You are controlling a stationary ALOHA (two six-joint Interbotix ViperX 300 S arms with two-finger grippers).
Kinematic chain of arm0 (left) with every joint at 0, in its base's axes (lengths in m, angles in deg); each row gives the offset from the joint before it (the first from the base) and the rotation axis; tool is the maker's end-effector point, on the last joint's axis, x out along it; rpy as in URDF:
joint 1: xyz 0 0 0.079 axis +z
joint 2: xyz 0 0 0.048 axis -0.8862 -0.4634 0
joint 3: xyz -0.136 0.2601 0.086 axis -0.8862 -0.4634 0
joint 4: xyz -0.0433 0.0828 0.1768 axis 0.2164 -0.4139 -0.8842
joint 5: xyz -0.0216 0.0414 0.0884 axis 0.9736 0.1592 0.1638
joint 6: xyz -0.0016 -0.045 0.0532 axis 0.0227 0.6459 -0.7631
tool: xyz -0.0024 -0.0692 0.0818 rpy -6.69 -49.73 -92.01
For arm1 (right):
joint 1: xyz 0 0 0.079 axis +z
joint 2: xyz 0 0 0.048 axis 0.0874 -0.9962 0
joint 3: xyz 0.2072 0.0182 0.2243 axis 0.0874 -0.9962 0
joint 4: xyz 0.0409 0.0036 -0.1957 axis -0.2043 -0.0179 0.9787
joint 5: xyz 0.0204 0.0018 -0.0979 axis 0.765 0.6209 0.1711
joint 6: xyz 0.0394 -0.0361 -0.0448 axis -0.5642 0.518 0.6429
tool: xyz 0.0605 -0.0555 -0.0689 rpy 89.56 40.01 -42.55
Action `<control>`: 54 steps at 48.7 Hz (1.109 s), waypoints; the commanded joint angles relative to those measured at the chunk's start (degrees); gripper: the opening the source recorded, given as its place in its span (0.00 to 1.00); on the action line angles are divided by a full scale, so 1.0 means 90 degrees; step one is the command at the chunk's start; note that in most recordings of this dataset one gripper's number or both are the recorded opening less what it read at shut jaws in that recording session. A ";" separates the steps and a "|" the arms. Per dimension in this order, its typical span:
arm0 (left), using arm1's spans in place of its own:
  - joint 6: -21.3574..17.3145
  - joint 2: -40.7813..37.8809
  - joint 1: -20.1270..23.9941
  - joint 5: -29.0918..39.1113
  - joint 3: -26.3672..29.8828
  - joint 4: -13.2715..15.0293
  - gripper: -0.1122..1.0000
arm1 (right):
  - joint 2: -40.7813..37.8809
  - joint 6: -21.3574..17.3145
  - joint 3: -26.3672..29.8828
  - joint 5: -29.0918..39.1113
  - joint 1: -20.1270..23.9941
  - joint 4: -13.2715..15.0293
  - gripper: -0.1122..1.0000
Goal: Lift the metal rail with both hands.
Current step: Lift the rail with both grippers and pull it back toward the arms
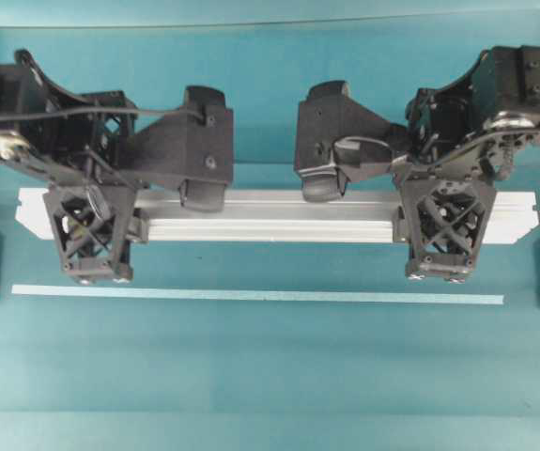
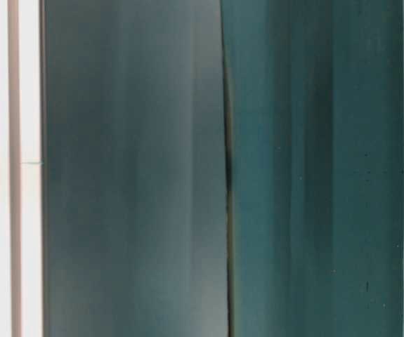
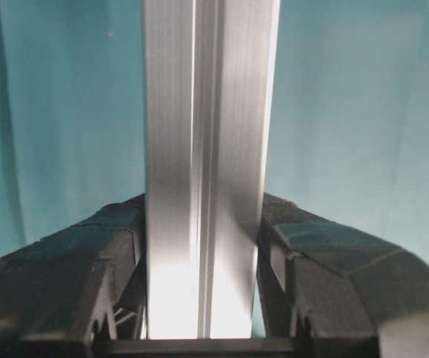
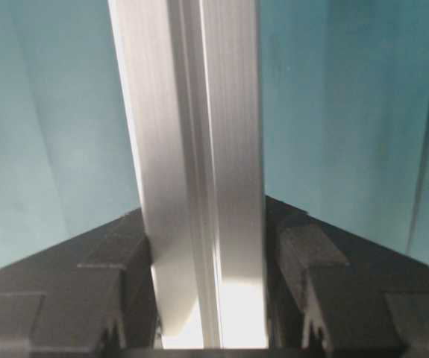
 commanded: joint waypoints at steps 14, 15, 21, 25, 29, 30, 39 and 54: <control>0.0010 -0.0020 0.0059 0.0352 0.0869 -0.0010 0.43 | 0.0078 -0.0098 0.0615 0.0186 -0.0010 -0.0010 0.41; 0.0010 -0.0039 0.0059 0.0410 0.0908 -0.0020 0.43 | 0.0078 -0.0098 0.0645 0.0195 -0.0010 -0.0020 0.41; 0.0010 -0.0156 0.0088 0.0684 0.1084 -0.0020 0.43 | 0.0068 -0.0195 0.0781 0.0215 -0.0029 -0.0010 0.41; 0.0010 -0.0205 0.0107 0.0781 0.1211 -0.0020 0.43 | 0.0068 -0.0244 0.0879 0.0283 -0.0039 -0.0010 0.41; 0.0010 -0.0225 0.0107 0.0820 0.1377 -0.0020 0.43 | 0.0088 -0.0244 0.0957 0.0303 -0.0039 -0.0010 0.41; 0.0010 -0.0225 0.0107 0.0830 0.1416 -0.0020 0.43 | 0.0088 -0.0244 0.0977 0.0303 -0.0039 -0.0010 0.41; 0.0020 -0.0234 0.0117 0.0957 0.1631 -0.0010 0.43 | 0.0088 -0.0254 0.1055 0.0313 -0.0039 -0.0020 0.41; 0.0029 -0.0234 0.0117 0.0967 0.1631 -0.0020 0.43 | 0.0068 -0.0254 0.1084 0.0313 -0.0039 -0.0020 0.41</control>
